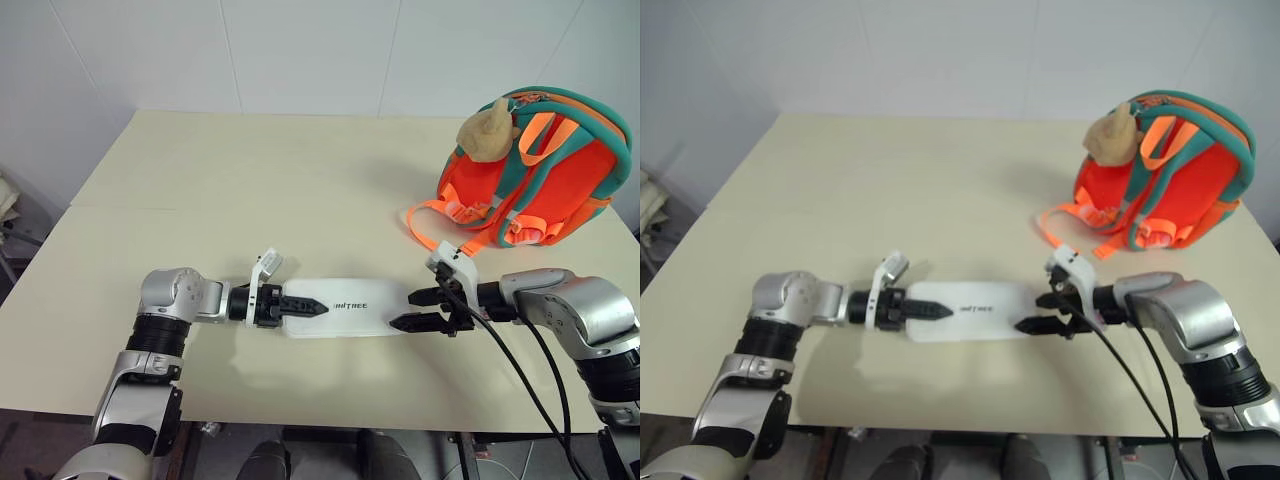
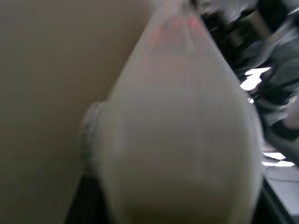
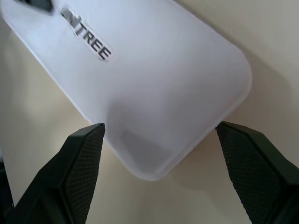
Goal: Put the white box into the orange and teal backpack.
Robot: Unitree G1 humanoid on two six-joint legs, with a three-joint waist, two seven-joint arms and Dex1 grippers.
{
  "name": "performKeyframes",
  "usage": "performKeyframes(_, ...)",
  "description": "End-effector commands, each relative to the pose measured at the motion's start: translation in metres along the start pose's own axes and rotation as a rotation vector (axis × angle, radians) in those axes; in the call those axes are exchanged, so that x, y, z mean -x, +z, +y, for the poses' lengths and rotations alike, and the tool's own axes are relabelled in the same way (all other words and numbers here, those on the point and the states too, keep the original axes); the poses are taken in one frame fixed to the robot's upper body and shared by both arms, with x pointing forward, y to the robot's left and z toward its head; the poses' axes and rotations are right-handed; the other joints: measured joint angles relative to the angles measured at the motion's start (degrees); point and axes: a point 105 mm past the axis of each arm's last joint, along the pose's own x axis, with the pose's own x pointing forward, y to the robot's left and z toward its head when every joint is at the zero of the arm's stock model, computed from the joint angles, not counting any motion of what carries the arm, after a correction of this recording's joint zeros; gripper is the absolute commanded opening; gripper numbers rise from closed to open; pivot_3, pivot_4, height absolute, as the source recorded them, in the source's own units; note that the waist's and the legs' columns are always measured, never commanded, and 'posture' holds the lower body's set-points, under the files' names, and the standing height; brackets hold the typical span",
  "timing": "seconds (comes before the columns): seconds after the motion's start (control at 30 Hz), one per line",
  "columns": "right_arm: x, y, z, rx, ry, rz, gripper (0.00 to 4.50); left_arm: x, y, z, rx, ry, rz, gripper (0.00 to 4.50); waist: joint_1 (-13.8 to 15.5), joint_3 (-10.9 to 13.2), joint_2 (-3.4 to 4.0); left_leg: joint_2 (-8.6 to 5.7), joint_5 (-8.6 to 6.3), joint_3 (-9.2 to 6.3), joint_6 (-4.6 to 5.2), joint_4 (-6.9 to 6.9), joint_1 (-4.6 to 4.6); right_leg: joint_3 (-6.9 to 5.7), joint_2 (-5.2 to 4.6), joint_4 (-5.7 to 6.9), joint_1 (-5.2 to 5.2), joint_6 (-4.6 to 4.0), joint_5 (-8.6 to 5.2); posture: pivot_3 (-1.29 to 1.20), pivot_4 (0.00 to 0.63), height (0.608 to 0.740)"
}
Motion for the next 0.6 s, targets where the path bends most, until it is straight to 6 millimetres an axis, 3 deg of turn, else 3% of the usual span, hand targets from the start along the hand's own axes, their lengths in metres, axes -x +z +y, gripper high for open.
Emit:
performKeyframes(0.03,0.007,0.009,0.007,0.031,0.016,-0.043,4.5,0.005,0.006,-0.003,-0.008,-0.001,-0.046,1.26,-0.01,0.0,0.0,0.0,0.0,-0.01,0.0,0.0,0.0,0.0,0.0,0.01,0.0,0.0,0.0,0.0,0.15,0.74)
performKeyframes(0.2,0.024,0.009,-0.009,-0.009,-0.08,-0.104,4.5,0.018,0.011,-0.032,-0.104,-0.137,-0.096,1.26,-0.12,0.0,0.0,0.02,0.01,0.0,-0.02,-0.06,-0.01,0.01,0.01,0.03,-0.08,0.0,0.0,0.0,0.15,0.74)
performKeyframes(0.33,0.048,0.018,-0.031,-0.033,-0.222,-0.203,4.5,0.033,0.007,-0.038,-0.158,-0.132,-0.1,1.26,-0.1,0.0,0.0,0.03,0.02,0.01,-0.04,-0.1,-0.07,0.03,0.01,0.01,-0.15,-0.01,0.0,0.0,0.15,0.74)
performKeyframes(0.47,0.105,0.03,-0.068,-0.055,-0.516,-0.362,4.5,0.054,0.003,-0.031,-0.256,-0.046,-0.123,1.26,-0.02,0.0,0.0,0.02,0.02,0.04,-0.03,-0.1,-0.07,0.04,0.0,-0.03,-0.14,-0.02,-0.01,0.0,0.15,0.74)
performKeyframes(0.6,0.147,0.033,-0.078,-0.052,-0.684,-0.427,4.5,0.068,-0.004,-0.018,-0.301,0.038,-0.124,1.26,0.08,0.01,0.02,0.03,0.01,0.05,-0.03,-0.17,-0.08,0.04,0.0,-0.04,-0.17,-0.1,-0.05,0.0,0.15,0.74)
